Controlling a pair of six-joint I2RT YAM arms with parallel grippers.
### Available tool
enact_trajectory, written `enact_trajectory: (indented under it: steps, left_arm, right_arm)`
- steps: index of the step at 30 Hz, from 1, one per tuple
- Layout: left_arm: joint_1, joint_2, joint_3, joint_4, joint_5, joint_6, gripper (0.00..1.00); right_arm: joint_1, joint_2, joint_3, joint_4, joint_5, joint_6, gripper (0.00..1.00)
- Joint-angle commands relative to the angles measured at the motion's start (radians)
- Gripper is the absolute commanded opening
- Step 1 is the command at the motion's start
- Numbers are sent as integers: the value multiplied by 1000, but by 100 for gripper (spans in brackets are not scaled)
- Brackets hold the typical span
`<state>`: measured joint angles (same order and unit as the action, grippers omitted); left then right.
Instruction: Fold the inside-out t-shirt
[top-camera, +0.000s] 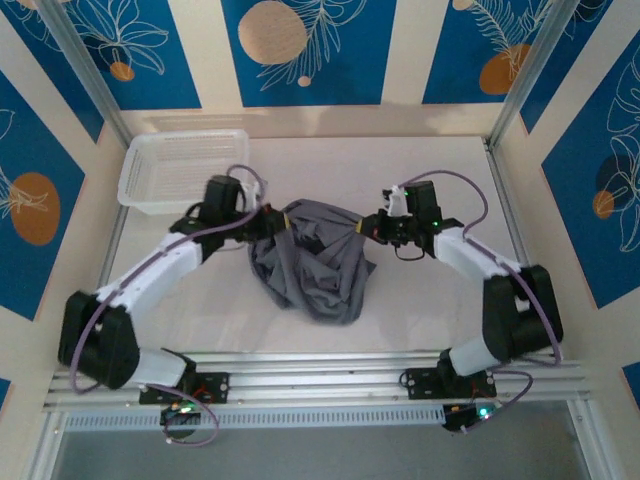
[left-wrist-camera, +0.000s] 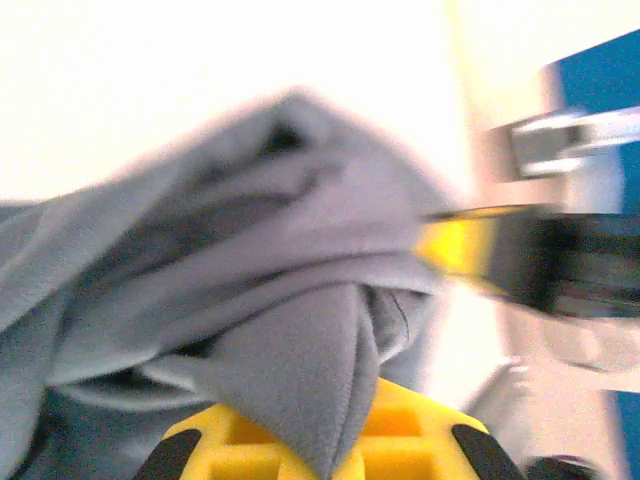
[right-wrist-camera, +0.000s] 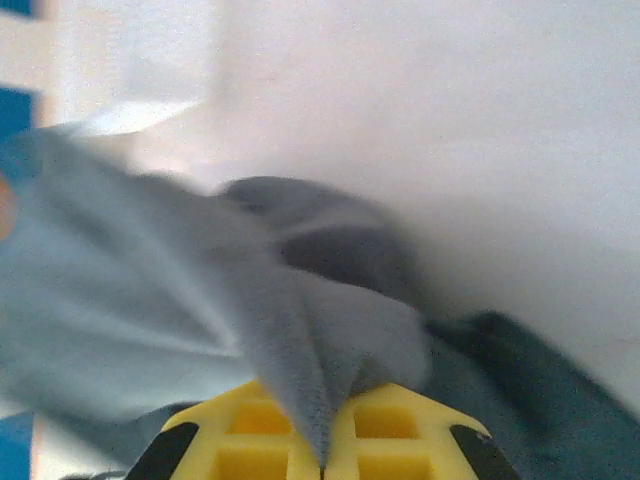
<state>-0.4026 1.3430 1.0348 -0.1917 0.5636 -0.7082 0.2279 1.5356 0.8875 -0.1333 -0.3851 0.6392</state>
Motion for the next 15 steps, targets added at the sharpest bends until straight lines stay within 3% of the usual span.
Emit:
enact_trajectory:
  steps: [1,4,7,9,12,15]
  left_arm:
    - [0,-61,68,92,244,-98,0]
    - [1,-91,70,74,238,-98,0]
    - [1,-92,70,58,240,-90,0]
    - [1,-86,75,48,242,-84,0]
    - [1,-80,87,38,242,-77,0]
    - [-1,-77,99,34,241,-79,0]
  right_arm:
    - [-14,69,-15,-96,-33,7,13]
    - [3,-30,-12,-118,12,-9,30]
    - [40,-204,-37,-124,151,-53,43]
    - [116,-317,-68,-86,256,-130,48]
    - [284,-426,-128,34,414,-283,65]
    - [372,-403,-130,121,454,-350,66]
